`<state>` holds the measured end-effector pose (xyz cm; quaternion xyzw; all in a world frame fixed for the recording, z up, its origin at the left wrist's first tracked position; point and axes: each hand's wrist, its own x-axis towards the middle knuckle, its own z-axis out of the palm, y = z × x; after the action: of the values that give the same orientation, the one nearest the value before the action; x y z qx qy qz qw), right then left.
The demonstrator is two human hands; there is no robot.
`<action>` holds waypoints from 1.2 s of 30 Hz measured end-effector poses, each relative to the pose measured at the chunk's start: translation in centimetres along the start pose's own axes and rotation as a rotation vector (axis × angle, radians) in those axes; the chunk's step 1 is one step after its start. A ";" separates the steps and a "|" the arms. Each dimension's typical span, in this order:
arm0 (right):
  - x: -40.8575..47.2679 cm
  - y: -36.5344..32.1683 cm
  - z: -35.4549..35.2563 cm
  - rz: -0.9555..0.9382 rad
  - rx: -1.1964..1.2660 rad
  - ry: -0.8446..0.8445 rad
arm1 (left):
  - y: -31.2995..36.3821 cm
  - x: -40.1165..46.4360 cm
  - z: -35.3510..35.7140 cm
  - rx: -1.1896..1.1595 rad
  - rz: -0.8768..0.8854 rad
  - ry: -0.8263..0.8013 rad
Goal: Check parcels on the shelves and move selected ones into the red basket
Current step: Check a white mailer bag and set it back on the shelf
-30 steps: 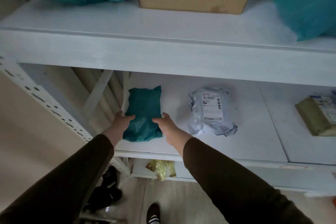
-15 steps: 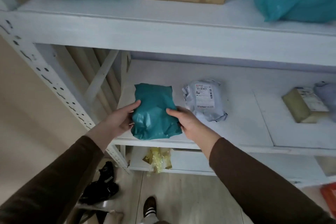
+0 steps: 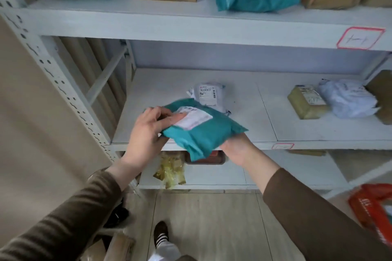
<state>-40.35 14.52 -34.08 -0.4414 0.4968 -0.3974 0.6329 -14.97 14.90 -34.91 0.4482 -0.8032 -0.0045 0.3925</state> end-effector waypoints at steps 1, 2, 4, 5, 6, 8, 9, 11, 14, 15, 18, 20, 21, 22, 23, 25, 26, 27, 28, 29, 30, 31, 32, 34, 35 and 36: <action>-0.7 0.1 -0.5 0.032 0.056 -0.033 | 0.2 -0.2 -0.2 0.098 0.108 0.046; -1.4 0.1 -0.7 0.070 0.143 -0.063 | 0.4 -0.3 -0.4 0.162 0.171 0.090; -2.6 -0.1 -1.2 0.170 0.342 -0.125 | 0.6 -0.4 -0.6 0.217 0.236 0.148; -2.5 0.1 -1.5 0.213 0.415 -0.138 | 0.6 -0.5 -0.7 0.236 0.260 0.160; -2.7 0.1 -1.8 0.241 0.443 -0.151 | 0.6 -0.6 -0.7 0.259 0.283 0.164; -2.5 0.3 -2.3 0.242 0.329 -0.215 | 0.4 -0.8 -0.8 0.289 0.301 0.143; -2.6 0.2 -2.3 0.232 0.213 -0.274 | 0.1 -1.0 -0.7 0.292 0.286 0.123; -2.7 -0.1 -1.5 0.156 -0.028 -0.301 | -1.1 -1.5 -0.3 0.294 0.231 0.088; -1.9 0.3 0.7 0.042 -0.114 -0.146 | -3.1 -2.7 0.8 0.288 -0.063 0.025; -1.4 0.7 1.4 0.016 -0.083 -0.114 | -3.4 -3.1 1.0 0.180 -0.247 0.022; 0.3 1.8 3.0 0.012 -0.002 -0.057 | -2.7 -5.0 1.4 -0.584 -0.869 0.022; 1.8 2.7 4.1 0.054 0.033 -0.045 | -2.7 -6.4 1.9 -0.994 -1.142 -0.051; 2.8 3.2 4.8 0.080 0.039 -0.037 | -2.7 -7.1 2.0 -1.084 -1.182 -0.122; 3.6 3.6 5.7 0.106 0.035 -0.032 | -2.7 -7.4 2.2 -1.106 -1.185 -0.165; 4.7 4.1 6.6 0.128 0.026 -0.029 | -2.9 -7.4 2.3 -1.114 -1.197 -0.147; 6.9 5.0 8.4 0.164 0.046 -0.037 | -4.0 -6.9 2.9 -1.174 -1.293 0.029; 8.0 5.5 9.2 0.179 0.083 -0.035 | -4.9 -6.4 3.3 -1.209 -1.328 0.120; 9.0 5.8 10.0 0.189 0.120 -0.030 | -6.1 -5.9 3.5 -1.223 -1.349 0.188; 9.9 6.0 10.7 0.199 0.139 -0.017 | -7.3 -5.3 3.7 -1.220 -1.355 0.228; 10.7 6.1 11.3 0.211 0.134 0.000 | -8.5 -4.7 3.8 -1.205 -1.361 0.255; 11.4 6.1 11.9 0.233 0.115 0.019 | -9.7 -4.1 4.0 -1.182 -1.376 0.268; 12.2 6.2 12.3 0.258 0.100 0.043 | -10.9 -3.5 4.2 -1.157 -1.392 0.269; 13.0 6.2 12.7 0.284 0.100 0.069 | -11.8 -3.0 4.5 -1.132 -1.409 0.263; 14.6 6.2 13.3 0.324 0.158 0.132 | -13.4 -2.1 5.0 -1.090 -1.461 0.238; 15.5 6.3 13.4 0.334 0.185 0.163 | -14.2 -1.6 5.3 -1.081 -1.486 0.230; 16.1 6.2 13.6 0.342 0.199 0.186 | -15.0 -1.2 5.6 -1.074 -1.498 0.218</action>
<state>-23.59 3.38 -42.92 -0.2473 0.5791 -0.3704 0.6829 -7.44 4.89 -44.97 0.6062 -0.1527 -0.5861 0.5154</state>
